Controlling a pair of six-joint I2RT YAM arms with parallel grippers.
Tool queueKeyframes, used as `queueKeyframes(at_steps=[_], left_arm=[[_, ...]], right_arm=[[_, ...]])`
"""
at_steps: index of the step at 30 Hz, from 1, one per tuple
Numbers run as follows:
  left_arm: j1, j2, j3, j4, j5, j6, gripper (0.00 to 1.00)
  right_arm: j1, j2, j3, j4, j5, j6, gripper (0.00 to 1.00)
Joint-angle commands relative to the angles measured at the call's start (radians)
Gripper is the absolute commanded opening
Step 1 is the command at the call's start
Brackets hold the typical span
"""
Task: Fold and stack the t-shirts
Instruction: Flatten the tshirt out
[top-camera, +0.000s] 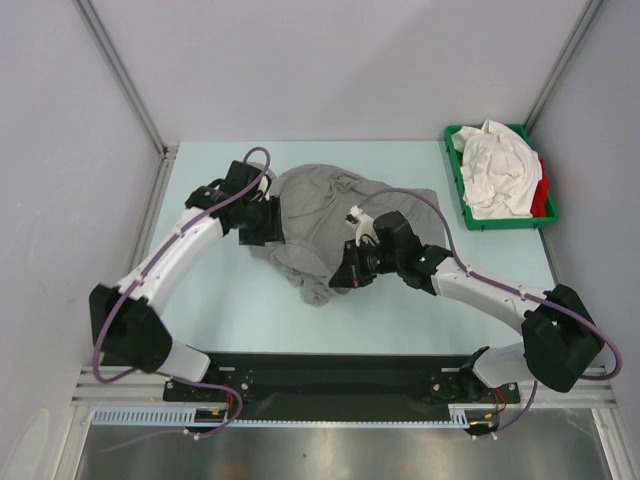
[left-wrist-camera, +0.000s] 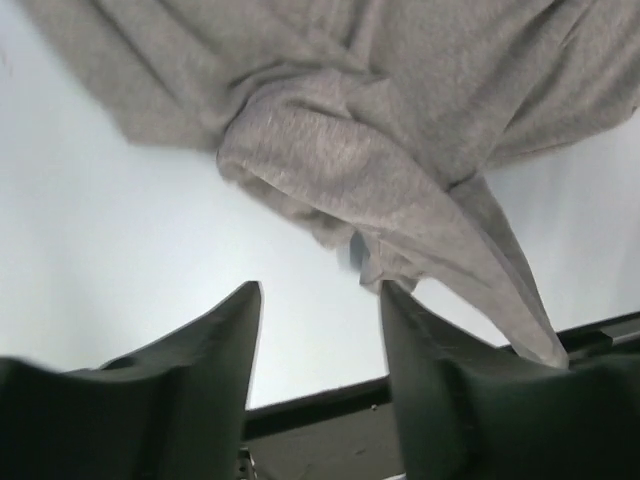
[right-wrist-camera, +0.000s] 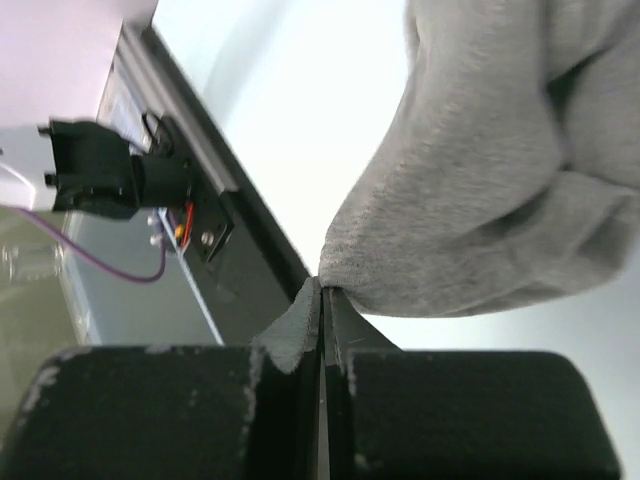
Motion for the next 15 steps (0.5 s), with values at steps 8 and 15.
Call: queueKeyframes(at_steps=[8, 15], left_arm=[[0.021, -0.489, -0.406, -0.007, 0.027, -0.239, 0.65], [0.059, -0.595, -0.544, 0.037, 0.124, -0.353, 0.65]], right_arm=[[0.205, 0.124, 0.064, -0.036, -0.101, -0.058, 0.0], [0.305, 0.339, 0.155, -0.1, -0.192, -0.085, 0.0]])
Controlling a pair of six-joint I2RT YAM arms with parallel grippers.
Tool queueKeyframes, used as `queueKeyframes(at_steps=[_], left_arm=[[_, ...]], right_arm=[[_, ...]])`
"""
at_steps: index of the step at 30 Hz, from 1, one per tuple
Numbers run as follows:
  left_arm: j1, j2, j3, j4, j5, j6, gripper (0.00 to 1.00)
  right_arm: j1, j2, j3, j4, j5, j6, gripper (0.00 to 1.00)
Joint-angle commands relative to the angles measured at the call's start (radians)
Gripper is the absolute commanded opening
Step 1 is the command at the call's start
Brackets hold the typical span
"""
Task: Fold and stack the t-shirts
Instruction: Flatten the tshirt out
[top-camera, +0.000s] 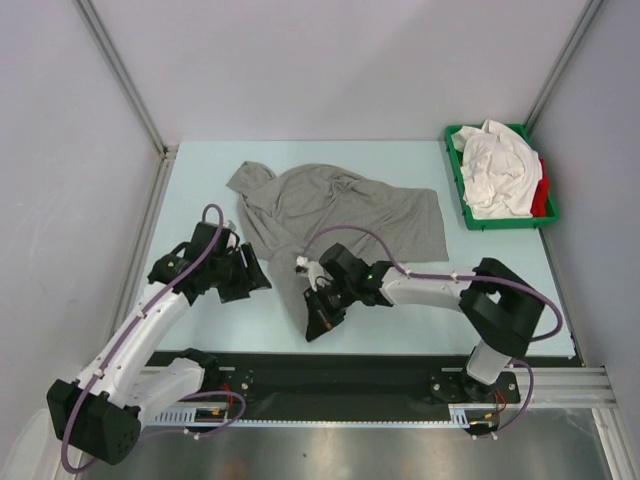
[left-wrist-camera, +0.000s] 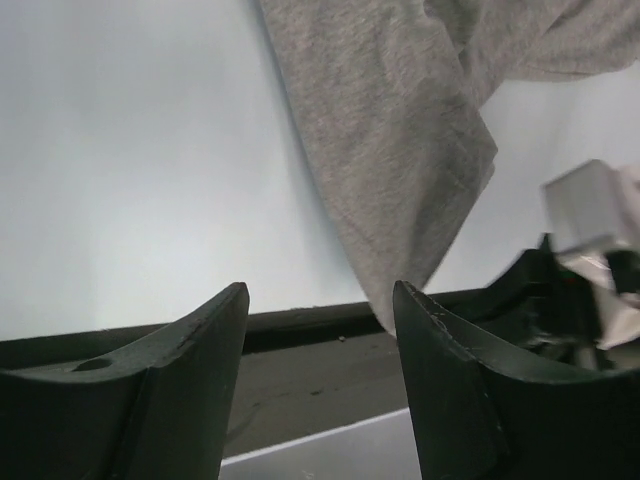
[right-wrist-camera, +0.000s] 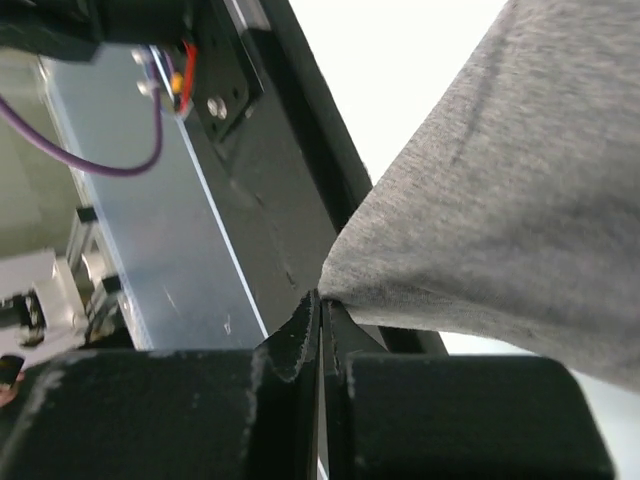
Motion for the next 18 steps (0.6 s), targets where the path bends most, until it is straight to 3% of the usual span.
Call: queueKeyframes(at_steps=[1, 2, 6, 11, 15, 17, 18], left_arm=[[0.015, -0.051, -0.06, 0.062, 0.091, -0.107, 0.65], [0.015, -0.069, -0.099, 0.091, 0.12, -0.14, 0.65], [0.019, -0.116, -0.192, 0.166, 0.203, -0.22, 0.63], [0.019, -0.132, -0.317, 0.298, 0.322, -0.317, 0.5], [0.019, -0.141, -0.393, 0.382, 0.393, -0.38, 0.49], [0.018, -0.137, -0.42, 0.396, 0.409, -0.388, 0.48], [0.018, -0.132, -0.428, 0.401, 0.413, -0.385, 0.47]], right_arm=[[0.035, 0.063, 0.072, -0.041, -0.077, -0.035, 0.0], [0.041, 0.086, 0.078, -0.044, -0.082, -0.037, 0.0], [0.038, 0.09, 0.088, -0.081, -0.098, -0.044, 0.32], [-0.046, -0.035, 0.0, -0.125, -0.084, -0.04, 0.53], [-0.1, -0.087, 0.028, -0.245, -0.03, -0.118, 0.56], [-0.121, -0.087, 0.032, -0.247, 0.011, -0.117, 0.52], [-0.132, -0.079, 0.029, -0.236, 0.025, -0.109, 0.43]])
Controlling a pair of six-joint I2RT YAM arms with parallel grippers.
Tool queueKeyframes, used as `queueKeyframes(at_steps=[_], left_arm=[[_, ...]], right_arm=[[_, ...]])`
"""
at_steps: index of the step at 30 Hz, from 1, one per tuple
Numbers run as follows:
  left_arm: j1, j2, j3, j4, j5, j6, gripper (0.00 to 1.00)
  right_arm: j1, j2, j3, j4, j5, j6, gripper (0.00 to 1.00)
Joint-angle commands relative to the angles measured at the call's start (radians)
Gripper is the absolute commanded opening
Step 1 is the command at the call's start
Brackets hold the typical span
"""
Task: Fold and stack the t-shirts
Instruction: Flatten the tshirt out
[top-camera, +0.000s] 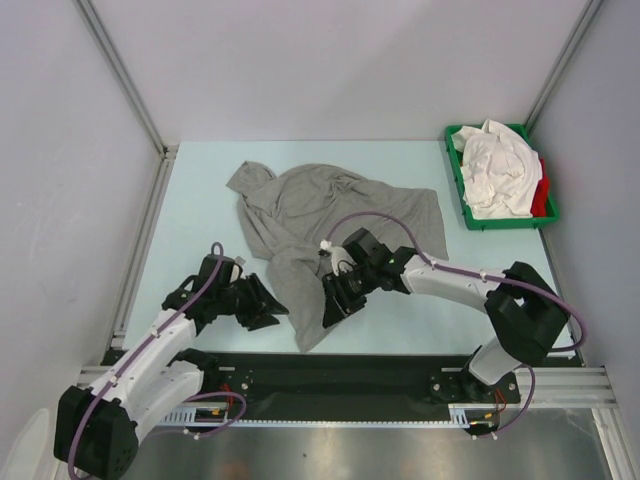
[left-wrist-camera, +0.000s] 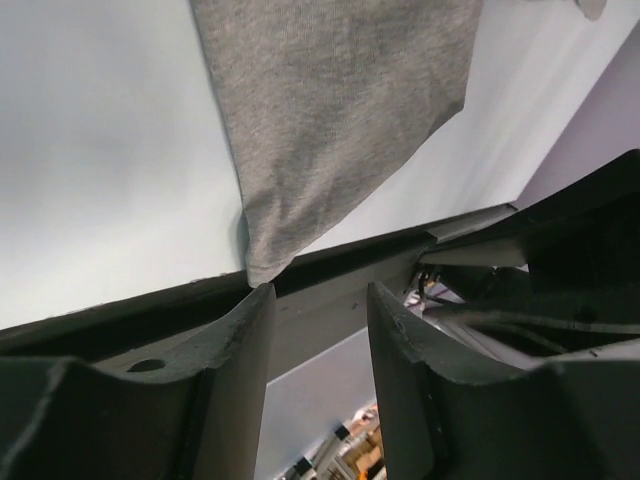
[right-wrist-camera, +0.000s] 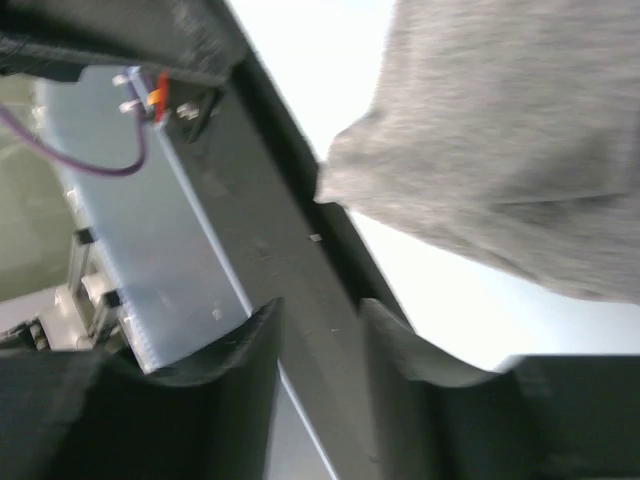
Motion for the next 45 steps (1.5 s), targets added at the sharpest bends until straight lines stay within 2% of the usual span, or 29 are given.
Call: queueKeyframes(at_steps=[1, 3, 6, 10, 15, 24, 28, 31, 34, 39, 41, 45], left_arm=[[0.003, 0.001, -0.035, 0.106, 0.089, -0.059, 0.47], [-0.001, 0.015, -0.056, 0.125, 0.1, -0.059, 0.44], [-0.004, 0.039, -0.076, 0.142, 0.108, -0.048, 0.39], [-0.004, 0.059, -0.11, 0.148, 0.096, -0.049, 0.38], [-0.007, 0.1, -0.181, 0.235, 0.123, -0.08, 0.41], [-0.078, 0.143, -0.21, 0.295, 0.102, -0.131, 0.46], [-0.107, 0.173, -0.233, 0.338, 0.1, -0.169, 0.47], [-0.113, 0.171, -0.265, 0.361, 0.091, -0.206, 0.54], [-0.119, 0.173, -0.285, 0.422, 0.079, -0.249, 0.55], [-0.139, 0.219, -0.268, 0.482, 0.014, -0.224, 0.51], [-0.158, 0.235, -0.271, 0.511, 0.004, -0.226, 0.44], [-0.167, 0.257, -0.297, 0.544, -0.015, -0.22, 0.44]], right_arm=[[-0.044, 0.007, 0.027, -0.038, 0.084, -0.018, 0.39], [-0.075, 0.035, 0.037, -0.015, 0.116, 0.02, 0.29], [-0.12, 0.095, 0.044, 0.027, 0.176, 0.041, 0.25], [-0.141, 0.181, 0.07, 0.057, 0.188, 0.048, 0.24], [-0.172, 0.227, 0.005, 0.117, 0.213, 0.095, 0.24], [-0.172, 0.13, -0.144, 0.116, 0.251, 0.143, 0.24], [-0.172, 0.132, -0.157, 0.131, 0.262, 0.158, 0.24], [-0.172, 0.127, -0.157, 0.148, 0.262, 0.169, 0.24], [-0.174, 0.121, -0.157, 0.162, 0.259, 0.173, 0.24], [-0.175, 0.115, -0.16, 0.177, 0.262, 0.175, 0.24], [-0.174, 0.113, -0.161, 0.188, 0.257, 0.178, 0.24], [-0.174, 0.103, -0.158, 0.188, 0.263, 0.175, 0.24]])
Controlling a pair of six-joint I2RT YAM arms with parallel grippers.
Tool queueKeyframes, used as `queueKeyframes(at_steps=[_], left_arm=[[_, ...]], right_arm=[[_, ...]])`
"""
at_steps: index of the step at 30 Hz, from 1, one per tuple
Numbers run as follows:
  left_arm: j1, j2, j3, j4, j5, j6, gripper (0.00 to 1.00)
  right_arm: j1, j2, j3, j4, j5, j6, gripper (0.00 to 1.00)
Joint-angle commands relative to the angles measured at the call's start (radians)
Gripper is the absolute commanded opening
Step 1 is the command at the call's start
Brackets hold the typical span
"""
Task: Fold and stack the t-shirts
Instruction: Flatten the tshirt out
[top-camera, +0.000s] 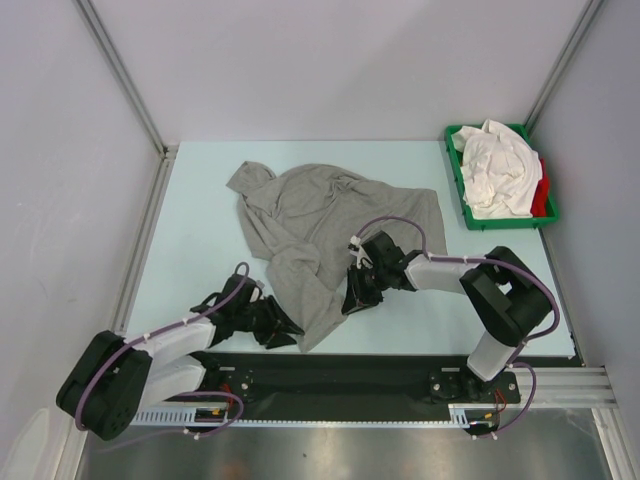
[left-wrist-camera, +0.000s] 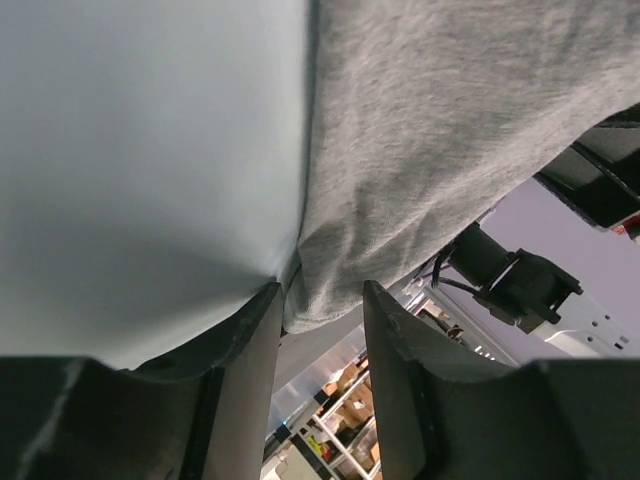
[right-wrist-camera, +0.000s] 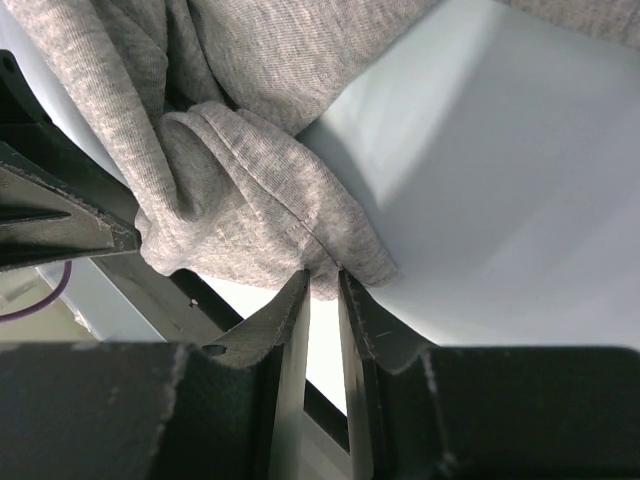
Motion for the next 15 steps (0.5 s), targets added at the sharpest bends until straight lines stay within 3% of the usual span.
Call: queueKeyframes(at_steps=[1, 7, 15], left_arm=[[-0.01, 0.009, -0.051, 0.063, -0.092, 0.01, 0.45], [-0.022, 0.0, -0.121, 0.215, -0.118, 0.076, 0.54], [-0.027, 0.003, -0.168, 0.314, -0.096, 0.064, 0.52]], right_arm=[[-0.001, -0.018, -0.017, 0.011, 0.077, -0.014, 0.24], [-0.001, -0.012, -0.014, 0.017, 0.072, -0.02, 0.24], [-0.001, -0.02, -0.004, 0.02, 0.078, -0.023, 0.23]])
